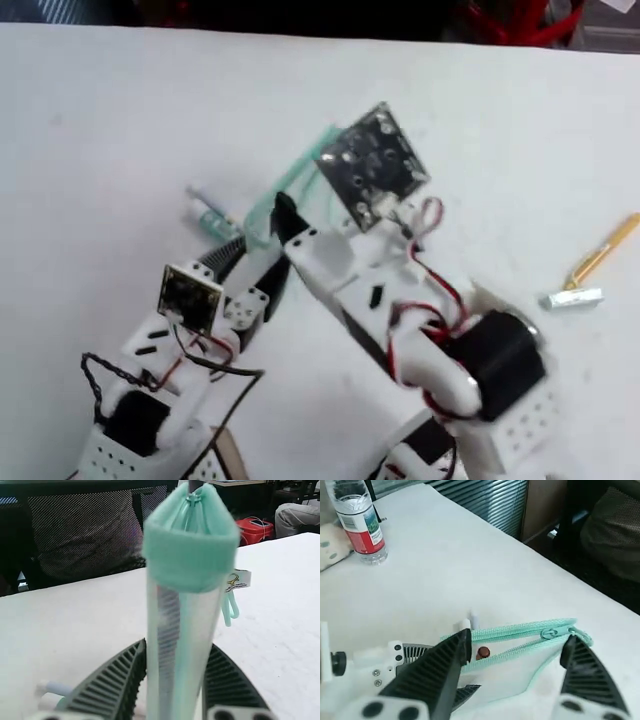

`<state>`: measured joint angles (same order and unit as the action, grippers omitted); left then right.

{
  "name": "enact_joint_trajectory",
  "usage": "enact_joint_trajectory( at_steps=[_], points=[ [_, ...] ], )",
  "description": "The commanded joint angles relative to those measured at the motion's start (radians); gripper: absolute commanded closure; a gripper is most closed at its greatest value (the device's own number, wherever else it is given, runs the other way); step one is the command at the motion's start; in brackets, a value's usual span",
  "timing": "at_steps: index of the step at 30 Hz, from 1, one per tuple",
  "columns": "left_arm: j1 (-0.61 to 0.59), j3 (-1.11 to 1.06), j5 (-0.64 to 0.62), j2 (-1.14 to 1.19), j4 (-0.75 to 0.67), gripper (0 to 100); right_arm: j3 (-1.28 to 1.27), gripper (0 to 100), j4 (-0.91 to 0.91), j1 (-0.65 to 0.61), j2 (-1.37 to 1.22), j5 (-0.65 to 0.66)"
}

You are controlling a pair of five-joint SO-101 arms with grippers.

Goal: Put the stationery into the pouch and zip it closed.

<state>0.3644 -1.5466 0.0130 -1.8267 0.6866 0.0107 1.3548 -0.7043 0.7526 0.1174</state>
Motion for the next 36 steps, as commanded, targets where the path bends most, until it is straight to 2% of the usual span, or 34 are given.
enact_joint_trajectory(
  at_steps=[1, 3, 5, 11, 13, 16, 19, 26, 32, 36],
  points=[
    [-0.007, 0.006, -0.011, 0.007, -0.006, 83, 0.13, 72.4, 0.03, 0.016, 0.012, 0.011],
    [-0.007, 0.006, -0.011, 0.007, -0.005, 83, 0.186, 73.1, 0.05, 0.096, 0.01, 0.006],
    [-0.007, 0.006, -0.011, 0.007, -0.003, 83, 0.215, 73.7, 0.07, 0.232, 0.008, 0.003],
    [-0.007, 0.006, -0.011, 0.007, 0.0, 83, 0.166, 74.5, 0.09, 0.839, -0.067, 0.009],
    [-0.007, 0.006, -0.011, 0.007, 0.0, 83, 0.146, 74.5, 0.071, 0.992, -0.145, 0.011],
    [-0.007, 0.006, -0.011, 0.007, 0.0, 83, 0.147, 74.5, 0.038, 1.152, -0.292, 0.011],
    [-0.007, 0.006, -0.011, 0.007, 0.002, 83, 0.166, 74.5, 0.005, 1.248, -0.441, 0.014],
    [-0.007, 0.006, -0.011, 0.007, 0.002, 83, 0.232, 74.5, -0.01, 1.368, -0.782, 0.152],
    [-0.007, 0.006, -0.011, 0.007, 0.002, 83, 0.224, 74.5, 0.228, 1.397, -0.929, 0.158],
    [-0.007, -0.008, -0.011, 0.007, -0.008, 83, 0.176, 74.5, 0.177, 1.397, -1.024, 0.149]
  ],
)
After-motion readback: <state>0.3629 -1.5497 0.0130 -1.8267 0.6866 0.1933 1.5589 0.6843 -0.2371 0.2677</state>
